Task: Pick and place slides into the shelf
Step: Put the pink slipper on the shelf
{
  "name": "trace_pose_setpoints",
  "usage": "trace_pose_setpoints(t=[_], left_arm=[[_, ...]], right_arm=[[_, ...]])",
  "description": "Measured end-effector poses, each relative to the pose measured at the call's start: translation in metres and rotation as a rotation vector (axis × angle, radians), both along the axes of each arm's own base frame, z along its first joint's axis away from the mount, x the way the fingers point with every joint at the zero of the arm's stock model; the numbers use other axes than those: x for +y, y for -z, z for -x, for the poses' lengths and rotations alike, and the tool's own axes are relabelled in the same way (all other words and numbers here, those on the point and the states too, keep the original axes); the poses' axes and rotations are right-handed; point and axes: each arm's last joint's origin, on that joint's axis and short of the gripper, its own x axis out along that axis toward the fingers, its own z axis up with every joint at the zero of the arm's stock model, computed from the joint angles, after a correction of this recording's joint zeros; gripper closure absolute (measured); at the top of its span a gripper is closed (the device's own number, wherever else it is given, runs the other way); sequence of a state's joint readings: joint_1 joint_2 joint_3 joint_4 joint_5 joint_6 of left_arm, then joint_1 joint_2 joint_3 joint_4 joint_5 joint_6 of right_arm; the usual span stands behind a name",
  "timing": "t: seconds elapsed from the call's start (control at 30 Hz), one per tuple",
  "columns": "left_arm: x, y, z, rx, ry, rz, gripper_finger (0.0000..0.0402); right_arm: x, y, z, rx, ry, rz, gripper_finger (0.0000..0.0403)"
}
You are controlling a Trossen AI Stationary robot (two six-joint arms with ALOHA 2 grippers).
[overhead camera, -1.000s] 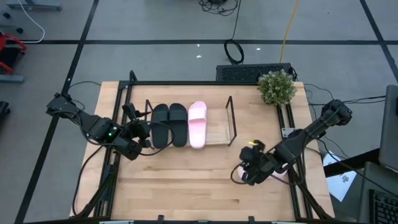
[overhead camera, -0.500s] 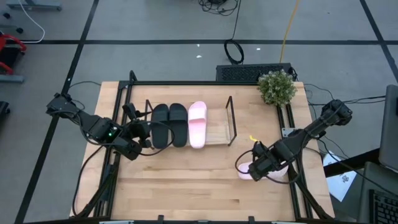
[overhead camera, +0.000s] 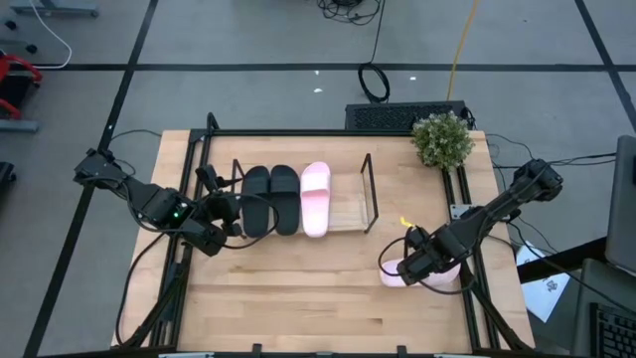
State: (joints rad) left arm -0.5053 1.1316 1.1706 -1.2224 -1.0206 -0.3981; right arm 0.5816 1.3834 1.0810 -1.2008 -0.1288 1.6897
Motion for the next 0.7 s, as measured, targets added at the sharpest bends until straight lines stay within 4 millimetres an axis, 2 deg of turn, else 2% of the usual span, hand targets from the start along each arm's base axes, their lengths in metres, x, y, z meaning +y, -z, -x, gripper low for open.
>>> trace_pose_setpoints(t=[0.5,0.7], left_arm=[[0.000,0.000,0.000,0.002,0.002,-0.002,0.0186],[0.000,0.000,0.000,0.003,0.002,-0.002,0.0186]], right_arm=[[-0.014,0.043,0.008,0.052,0.040,0.020,0.0287],[-0.019,0.046,0.009,0.103,0.061,-0.016,0.0287]])
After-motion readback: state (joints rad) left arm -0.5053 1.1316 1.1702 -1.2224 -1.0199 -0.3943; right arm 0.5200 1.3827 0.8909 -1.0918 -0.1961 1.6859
